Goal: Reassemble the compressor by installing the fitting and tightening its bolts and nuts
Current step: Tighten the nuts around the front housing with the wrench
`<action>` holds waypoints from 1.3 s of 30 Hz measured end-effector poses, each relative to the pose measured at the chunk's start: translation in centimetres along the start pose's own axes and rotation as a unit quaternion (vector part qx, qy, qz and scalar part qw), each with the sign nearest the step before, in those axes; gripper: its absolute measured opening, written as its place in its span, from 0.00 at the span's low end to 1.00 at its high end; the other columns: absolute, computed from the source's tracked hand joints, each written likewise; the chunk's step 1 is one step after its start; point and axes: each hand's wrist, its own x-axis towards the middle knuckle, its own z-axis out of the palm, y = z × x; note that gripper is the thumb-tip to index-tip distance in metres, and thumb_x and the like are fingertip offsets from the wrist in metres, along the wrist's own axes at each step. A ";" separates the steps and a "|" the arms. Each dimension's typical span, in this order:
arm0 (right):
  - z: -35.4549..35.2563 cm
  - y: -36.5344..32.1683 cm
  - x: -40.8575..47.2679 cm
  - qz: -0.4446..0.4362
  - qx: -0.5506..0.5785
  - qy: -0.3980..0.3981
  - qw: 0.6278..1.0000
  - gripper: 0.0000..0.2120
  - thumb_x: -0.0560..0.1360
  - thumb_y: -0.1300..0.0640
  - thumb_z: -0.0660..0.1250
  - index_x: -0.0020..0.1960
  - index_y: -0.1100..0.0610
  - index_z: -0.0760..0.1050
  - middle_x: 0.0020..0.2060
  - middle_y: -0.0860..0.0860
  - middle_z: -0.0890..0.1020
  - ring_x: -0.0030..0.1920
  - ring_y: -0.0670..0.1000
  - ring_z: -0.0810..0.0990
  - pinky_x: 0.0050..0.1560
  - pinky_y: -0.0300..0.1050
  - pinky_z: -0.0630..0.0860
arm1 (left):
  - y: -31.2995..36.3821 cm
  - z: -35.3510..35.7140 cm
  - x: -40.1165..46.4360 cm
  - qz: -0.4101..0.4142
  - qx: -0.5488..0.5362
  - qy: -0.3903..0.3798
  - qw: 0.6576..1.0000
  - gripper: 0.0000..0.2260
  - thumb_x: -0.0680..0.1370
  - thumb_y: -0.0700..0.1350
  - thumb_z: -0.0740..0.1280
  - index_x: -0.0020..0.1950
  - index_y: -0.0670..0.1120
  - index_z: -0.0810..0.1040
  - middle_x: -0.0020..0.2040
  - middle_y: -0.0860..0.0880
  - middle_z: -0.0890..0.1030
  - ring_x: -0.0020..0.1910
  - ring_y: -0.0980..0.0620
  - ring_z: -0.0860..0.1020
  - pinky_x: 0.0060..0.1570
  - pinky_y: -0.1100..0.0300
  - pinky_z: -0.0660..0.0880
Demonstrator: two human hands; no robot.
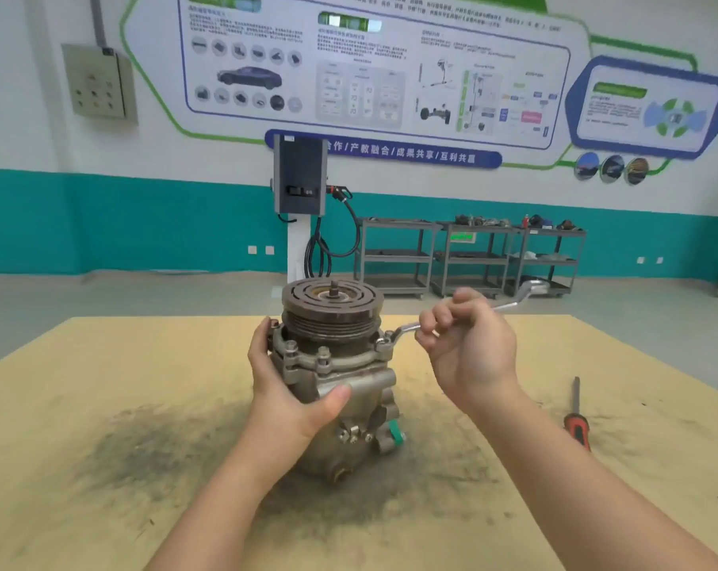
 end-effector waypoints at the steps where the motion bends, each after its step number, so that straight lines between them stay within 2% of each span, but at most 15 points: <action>1: 0.3 -0.3 0.7 0.042 -0.004 0.009 0.999 0.11 0.74 0.71 0.47 0.42 0.57 0.61 0.24 0.50 0.65 0.23 0.49 0.67 0.22 0.38 0.63 | 0.2 0.0 -0.1 -0.010 0.002 -0.003 1.000 0.48 0.67 0.49 0.79 0.64 0.76 0.44 0.68 0.68 0.62 0.67 0.64 0.68 0.66 0.64 0.61; 3: 0.4 0.0 1.8 0.118 0.013 0.024 0.993 0.10 0.74 0.68 0.47 0.41 0.56 0.60 0.25 0.49 0.63 0.22 0.47 0.64 0.20 0.36 0.59 | 0.3 -0.1 -0.1 -0.004 0.005 -0.003 1.000 0.49 0.67 0.52 0.78 0.67 0.74 0.41 0.73 0.60 0.59 0.72 0.57 0.65 0.69 0.60 0.60; 6: 0.0 1.0 1.8 0.126 0.069 0.040 0.989 0.10 0.74 0.68 0.47 0.41 0.56 0.61 0.25 0.49 0.63 0.21 0.46 0.64 0.19 0.35 0.58 | 0.5 -0.1 -0.1 0.006 0.016 0.006 1.000 0.48 0.62 0.58 0.77 0.63 0.79 0.42 0.73 0.61 0.59 0.72 0.57 0.64 0.68 0.61 0.60; 10: -0.4 1.6 0.1 -0.011 0.054 0.046 0.997 0.12 0.74 0.71 0.46 0.44 0.56 0.61 0.25 0.49 0.66 0.23 0.48 0.68 0.21 0.38 0.63 | 0.2 -0.1 -0.1 0.011 0.009 0.007 1.000 0.47 0.58 0.62 0.75 0.59 0.83 0.42 0.64 0.75 0.60 0.67 0.63 0.67 0.64 0.65 0.60; 14: -1.0 3.0 -2.8 -0.179 -0.035 0.012 0.983 0.16 0.79 0.74 0.48 0.49 0.54 0.63 0.29 0.50 0.72 0.31 0.51 0.76 0.31 0.41 0.72 | -0.2 -0.1 0.0 0.013 0.001 0.004 1.000 0.46 0.58 0.61 0.76 0.59 0.83 0.44 0.54 0.87 0.60 0.61 0.78 0.65 0.62 0.67 0.61; 18: -0.9 4.5 -4.8 -0.349 -0.209 -0.039 0.913 0.14 0.81 0.67 0.52 0.52 0.48 0.63 0.36 0.48 0.77 0.41 0.53 0.79 0.46 0.42 0.75 | 0.0 0.1 0.1 0.022 0.006 0.012 1.000 0.45 0.57 0.61 0.74 0.59 0.82 0.46 0.55 0.88 0.59 0.59 0.82 0.64 0.54 0.75 0.64; 21: -0.4 5.3 -5.6 -0.449 -0.326 -0.075 0.828 0.07 0.81 0.61 0.54 0.53 0.49 0.63 0.43 0.52 0.78 0.43 0.46 0.78 0.48 0.35 0.74 | -0.1 0.2 0.0 0.022 0.000 0.018 1.000 0.45 0.57 0.61 0.74 0.59 0.83 0.46 0.55 0.88 0.60 0.59 0.81 0.66 0.56 0.72 0.64; 23: -0.3 5.7 -5.9 -0.473 -0.372 -0.119 0.790 0.04 0.82 0.54 0.55 0.56 0.47 0.65 0.47 0.47 0.76 0.44 0.42 0.76 0.47 0.31 0.73 | -0.4 0.3 0.1 0.030 -0.005 0.028 0.999 0.45 0.56 0.61 0.75 0.61 0.82 0.48 0.56 0.87 0.61 0.60 0.79 0.67 0.60 0.67 0.63; 25: -0.5 5.4 -5.8 -0.463 -0.389 -0.146 0.783 0.06 0.83 0.49 0.53 0.57 0.46 0.67 0.47 0.45 0.75 0.45 0.42 0.76 0.47 0.30 0.73 | -0.4 0.6 0.0 0.038 -0.013 0.042 0.998 0.47 0.55 0.59 0.77 0.62 0.81 0.50 0.57 0.85 0.63 0.61 0.76 0.69 0.62 0.65 0.64; 27: -0.5 4.1 -5.5 -0.458 -0.365 -0.140 0.798 0.07 0.83 0.48 0.52 0.56 0.45 0.68 0.45 0.48 0.78 0.45 0.44 0.79 0.48 0.33 0.74 | -0.2 1.3 -0.2 0.047 -0.007 0.066 0.997 0.49 0.56 0.53 0.78 0.64 0.78 0.51 0.61 0.79 0.64 0.62 0.72 0.70 0.64 0.64 0.63; 30: -0.4 1.7 -4.4 -0.417 -0.230 -0.055 0.878 0.08 0.82 0.58 0.51 0.54 0.51 0.67 0.36 0.53 0.81 0.40 0.53 0.81 0.43 0.43 0.77 | -0.3 2.6 -0.7 0.032 0.019 0.098 0.995 0.56 0.58 0.45 0.83 0.73 0.67 0.50 0.68 0.60 0.64 0.67 0.58 0.68 0.68 0.60 0.61; 32: -0.4 0.3 -2.9 -0.305 -0.113 0.011 0.945 0.10 0.80 0.66 0.49 0.54 0.56 0.66 0.31 0.56 0.80 0.34 0.54 0.79 0.35 0.42 0.76 | -0.4 3.0 -0.9 0.033 0.027 0.109 0.993 0.56 0.59 0.43 0.83 0.74 0.65 0.49 0.69 0.59 0.62 0.69 0.57 0.66 0.68 0.62 0.59; 34: -0.7 -0.4 -1.0 -0.167 -0.007 0.056 0.984 0.12 0.79 0.69 0.47 0.53 0.58 0.66 0.26 0.56 0.77 0.28 0.53 0.77 0.28 0.42 0.73 | -0.6 3.0 -0.9 0.039 0.026 0.102 0.994 0.55 0.60 0.43 0.82 0.74 0.65 0.48 0.69 0.59 0.61 0.69 0.59 0.65 0.67 0.63 0.59; 36: -1.1 -0.3 0.6 -0.065 0.057 0.084 0.993 0.12 0.78 0.69 0.47 0.53 0.60 0.66 0.24 0.55 0.73 0.26 0.53 0.75 0.25 0.42 0.68 | -0.5 2.9 -1.0 0.041 0.022 0.098 0.994 0.55 0.61 0.43 0.82 0.73 0.67 0.48 0.69 0.61 0.61 0.69 0.59 0.65 0.67 0.63 0.59; 39: -1.4 0.4 1.8 0.027 0.088 0.093 0.991 0.09 0.77 0.68 0.49 0.50 0.60 0.66 0.24 0.53 0.69 0.24 0.52 0.72 0.23 0.41 0.65 | -0.5 2.7 -0.8 0.038 0.018 0.091 0.995 0.56 0.61 0.41 0.82 0.73 0.67 0.47 0.68 0.63 0.60 0.69 0.60 0.65 0.69 0.62 0.59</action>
